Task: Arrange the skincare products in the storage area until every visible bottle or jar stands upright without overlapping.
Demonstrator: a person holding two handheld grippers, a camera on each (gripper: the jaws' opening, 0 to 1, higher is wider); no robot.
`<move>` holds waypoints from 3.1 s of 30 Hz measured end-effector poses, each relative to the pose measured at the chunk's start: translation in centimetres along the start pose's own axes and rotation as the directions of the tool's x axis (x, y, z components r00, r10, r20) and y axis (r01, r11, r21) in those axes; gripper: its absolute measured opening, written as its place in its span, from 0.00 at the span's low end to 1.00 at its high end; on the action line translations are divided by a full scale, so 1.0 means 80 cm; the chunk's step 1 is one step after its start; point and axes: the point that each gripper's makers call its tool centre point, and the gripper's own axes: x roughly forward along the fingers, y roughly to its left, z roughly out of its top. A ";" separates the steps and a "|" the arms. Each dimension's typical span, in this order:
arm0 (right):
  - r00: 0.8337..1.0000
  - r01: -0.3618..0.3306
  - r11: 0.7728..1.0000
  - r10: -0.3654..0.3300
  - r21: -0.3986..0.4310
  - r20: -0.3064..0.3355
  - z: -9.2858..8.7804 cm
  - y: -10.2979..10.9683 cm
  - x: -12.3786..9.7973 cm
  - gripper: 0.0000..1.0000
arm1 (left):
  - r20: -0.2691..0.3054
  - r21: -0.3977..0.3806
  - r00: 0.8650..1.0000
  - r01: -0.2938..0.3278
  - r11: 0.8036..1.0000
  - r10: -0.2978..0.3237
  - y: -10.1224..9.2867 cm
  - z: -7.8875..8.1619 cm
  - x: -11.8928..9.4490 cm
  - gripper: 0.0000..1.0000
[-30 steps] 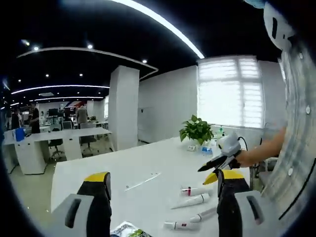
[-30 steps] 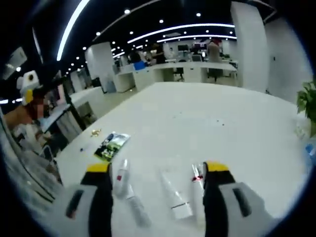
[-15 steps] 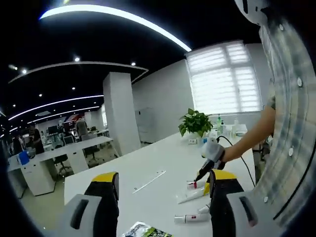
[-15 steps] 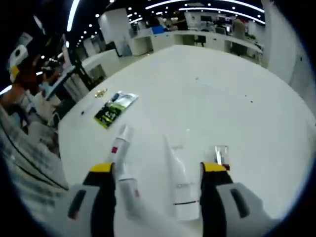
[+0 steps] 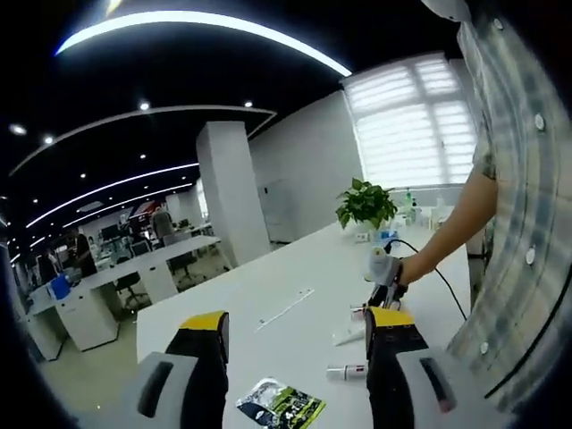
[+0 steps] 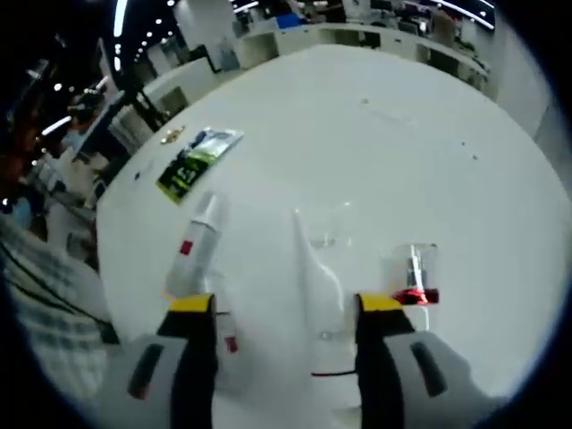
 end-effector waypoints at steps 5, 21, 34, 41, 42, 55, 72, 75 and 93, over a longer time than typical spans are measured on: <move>1.000 0.016 1.000 -0.016 -0.010 -0.025 -0.001 -0.007 0.005 0.60 | -0.001 -0.021 1.000 -0.025 0.999 0.025 0.008 -0.001 0.002 0.64; 0.989 0.084 0.995 -0.089 -0.053 -0.115 -0.021 -0.031 0.017 0.45 | -0.033 -0.041 0.995 -0.094 0.995 0.092 -0.008 -0.009 -0.062 0.64; 0.984 0.106 0.986 -0.123 -0.127 -0.129 -0.030 -0.044 0.019 0.32 | -0.112 -0.100 0.984 -0.152 0.983 0.140 -0.003 -0.036 -0.079 0.65; 0.987 0.103 0.985 -0.118 -0.136 -0.111 -0.029 -0.044 0.019 0.30 | -0.130 -0.114 0.983 -0.147 0.983 0.132 -0.006 -0.043 -0.078 0.65; 0.989 0.100 0.985 -0.114 -0.142 -0.096 -0.029 -0.043 0.019 0.29 | -0.134 -0.119 0.983 -0.145 0.982 0.129 -0.006 -0.044 -0.078 0.66; 0.992 0.110 0.982 -0.119 -0.151 -0.050 -0.020 -0.024 0.020 0.23 | -0.188 -0.126 0.976 -0.136 0.983 0.111 -0.004 -0.060 -0.080 0.66; 0.961 0.112 0.984 -0.073 -0.137 0.266 0.077 0.037 -0.048 0.23 | -0.182 -0.225 0.980 -0.116 0.967 0.076 -0.009 -0.064 -0.057 0.63; 0.939 0.099 0.989 -0.055 -0.113 0.339 0.099 0.054 -0.069 0.23 | -0.114 -0.197 0.993 -0.048 0.979 0.026 -0.027 -0.047 -0.042 0.60; 0.763 -0.055 0.995 0.096 -0.085 0.639 0.202 0.159 -0.184 0.25 | 0.037 -0.222 0.998 0.051 0.974 -0.043 -0.051 0.002 -0.008 0.14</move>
